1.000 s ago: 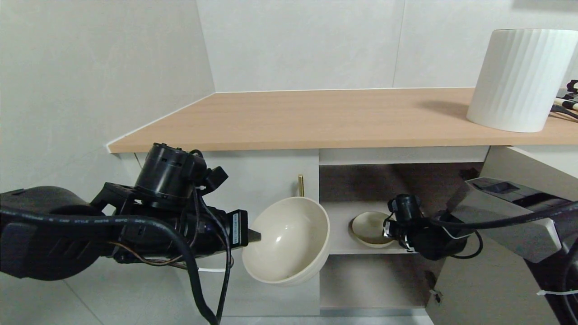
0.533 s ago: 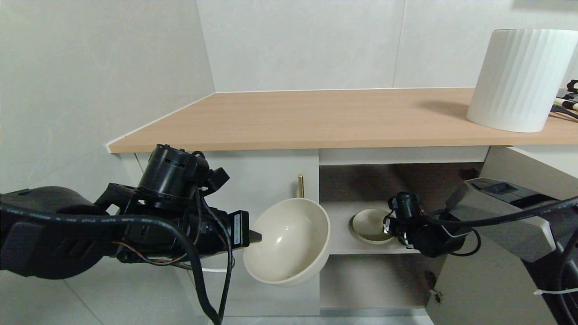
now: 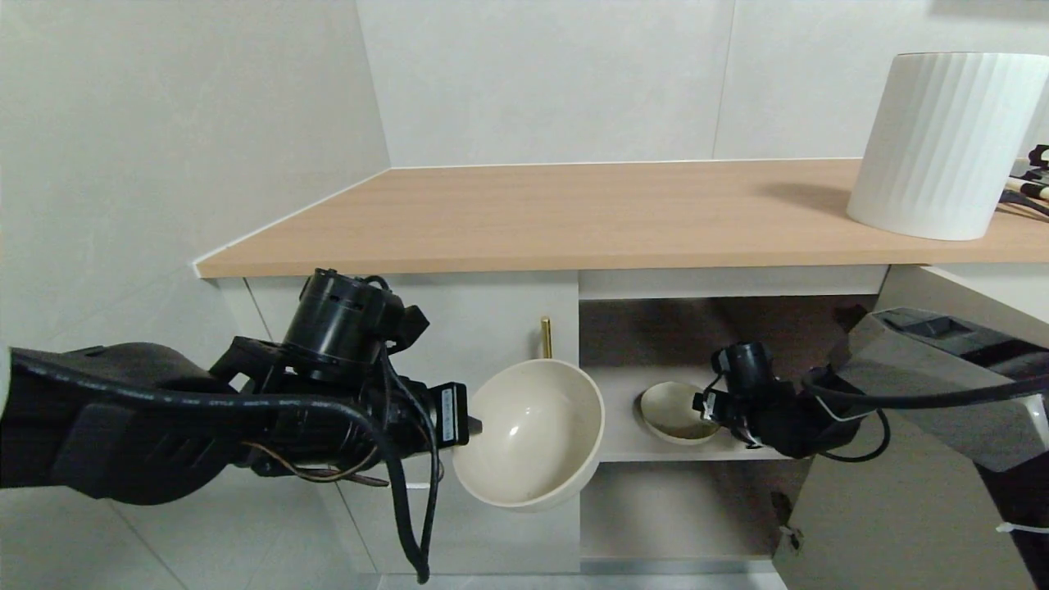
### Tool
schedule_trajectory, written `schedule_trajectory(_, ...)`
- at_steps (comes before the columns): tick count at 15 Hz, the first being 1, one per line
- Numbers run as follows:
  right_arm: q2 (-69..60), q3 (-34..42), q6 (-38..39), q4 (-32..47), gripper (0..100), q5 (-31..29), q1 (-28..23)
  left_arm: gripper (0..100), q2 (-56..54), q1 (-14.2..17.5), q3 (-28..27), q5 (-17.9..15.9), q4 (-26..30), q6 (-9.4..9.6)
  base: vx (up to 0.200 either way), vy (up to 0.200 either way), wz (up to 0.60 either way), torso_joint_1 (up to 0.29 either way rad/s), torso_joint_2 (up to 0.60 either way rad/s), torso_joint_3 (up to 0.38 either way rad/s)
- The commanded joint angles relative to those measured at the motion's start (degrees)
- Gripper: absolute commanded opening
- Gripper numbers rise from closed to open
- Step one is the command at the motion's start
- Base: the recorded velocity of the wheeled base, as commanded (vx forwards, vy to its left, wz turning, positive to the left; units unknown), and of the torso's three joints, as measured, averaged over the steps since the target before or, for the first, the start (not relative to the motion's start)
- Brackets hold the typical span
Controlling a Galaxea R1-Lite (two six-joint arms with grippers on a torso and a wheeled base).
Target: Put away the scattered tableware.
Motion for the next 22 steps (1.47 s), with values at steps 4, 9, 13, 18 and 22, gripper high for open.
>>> schedule_trajectory(4,-27.5,15.6,0.0,9.8,100,23.7,3.2,0,8.2,-4.0,-1.5,9.4,-0.4,-0.05,0.000,0.000,0.00,0.000,0.00,0.000)
schedule_trajectory(9,-41.9,18.0,-3.7,25.0,100,29.2,14.7,0,8.8,-7.0,-1.2,10.0,0.3,-0.05,0.000,0.000,0.00,0.000,0.00,0.000)
schedule_trajectory(13,-43.5,18.3,-3.7,27.6,100,28.6,21.2,0,8.8,-8.6,-1.0,10.1,2.2,0.04,0.000,0.000,0.00,0.000,0.00,0.000)
schedule_trajectory(18,-38.8,17.9,-3.6,27.2,100,23.6,25.1,0,8.6,-10.5,-0.6,10.1,2.9,0.13,0.000,0.000,0.00,0.000,0.00,0.000)
schedule_trajectory(22,-35.8,17.5,-3.0,25.7,100,21.6,26.0,0,8.2,-11.5,-0.6,10.1,3.4,0.13,0.000,0.000,0.00,0.000,0.00,0.000)
